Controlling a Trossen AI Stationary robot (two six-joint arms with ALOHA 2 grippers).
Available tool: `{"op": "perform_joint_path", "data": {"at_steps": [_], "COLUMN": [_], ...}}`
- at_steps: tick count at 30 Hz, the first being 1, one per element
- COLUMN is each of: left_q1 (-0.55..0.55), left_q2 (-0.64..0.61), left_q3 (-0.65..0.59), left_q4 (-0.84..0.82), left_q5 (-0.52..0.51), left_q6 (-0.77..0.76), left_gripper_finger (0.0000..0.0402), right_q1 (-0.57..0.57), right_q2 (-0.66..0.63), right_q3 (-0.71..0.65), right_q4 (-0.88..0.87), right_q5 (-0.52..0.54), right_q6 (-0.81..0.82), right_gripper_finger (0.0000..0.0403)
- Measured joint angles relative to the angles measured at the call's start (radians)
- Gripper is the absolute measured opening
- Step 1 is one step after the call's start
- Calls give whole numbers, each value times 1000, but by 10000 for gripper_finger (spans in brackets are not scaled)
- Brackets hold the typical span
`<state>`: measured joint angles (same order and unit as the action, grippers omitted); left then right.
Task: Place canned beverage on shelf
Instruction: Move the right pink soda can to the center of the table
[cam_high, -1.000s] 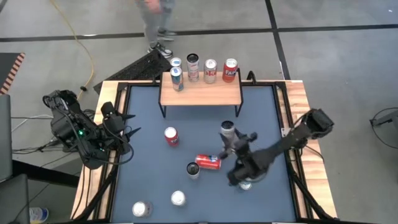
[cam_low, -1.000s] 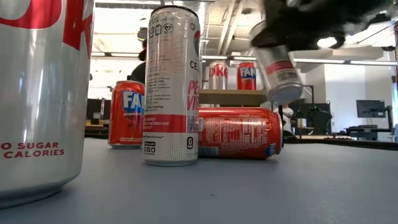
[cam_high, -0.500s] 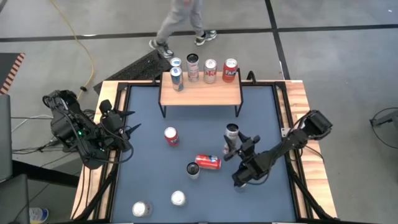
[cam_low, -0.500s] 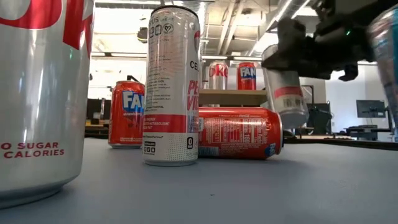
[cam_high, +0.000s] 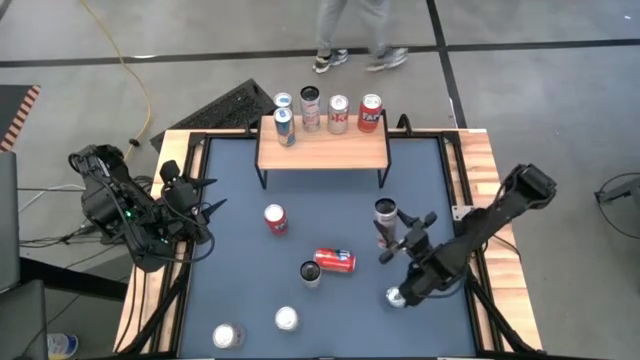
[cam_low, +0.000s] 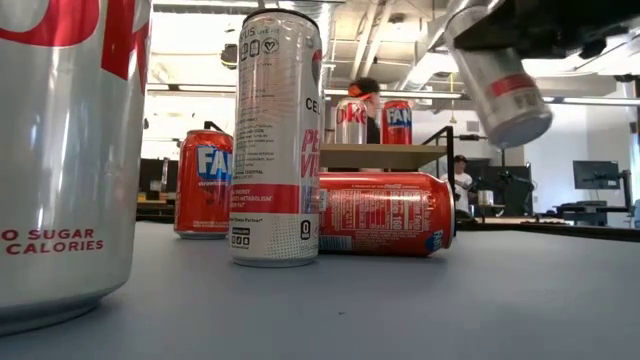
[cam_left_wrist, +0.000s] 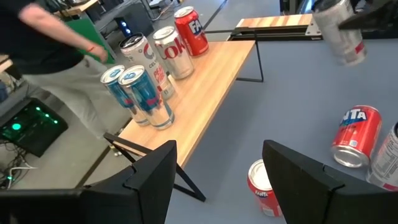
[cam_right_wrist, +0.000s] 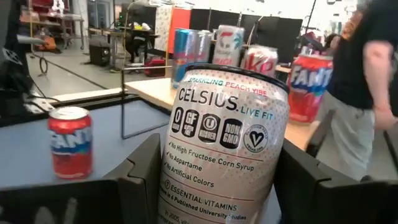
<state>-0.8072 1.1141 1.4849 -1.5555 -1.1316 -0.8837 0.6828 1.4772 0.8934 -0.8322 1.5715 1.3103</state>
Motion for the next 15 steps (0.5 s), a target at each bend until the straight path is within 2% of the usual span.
{"op": "perform_joint_path", "data": {"at_steps": [4, 7, 12, 15], "left_q1": [0, 0, 0, 0], "left_q2": [0, 0, 0, 0], "left_q3": [0, 0, 0, 0], "left_q4": [-1, 0, 0, 0], "left_q5": [0, -1, -9, -12], "left_q6": [0, -1, -1, 0], "left_gripper_finger": [229, 229, 229, 229], "right_q1": [16, 17, 17, 17], "right_q2": [-45, -78, -134, -140], "right_q3": [-25, -109, -297, -391], "right_q4": [-242, -321, -308, -212], "right_q5": [2, -2, -3, -5], "right_q6": [181, 324, 551, 598], "right_gripper_finger": [214, 214, 214, 214]}}
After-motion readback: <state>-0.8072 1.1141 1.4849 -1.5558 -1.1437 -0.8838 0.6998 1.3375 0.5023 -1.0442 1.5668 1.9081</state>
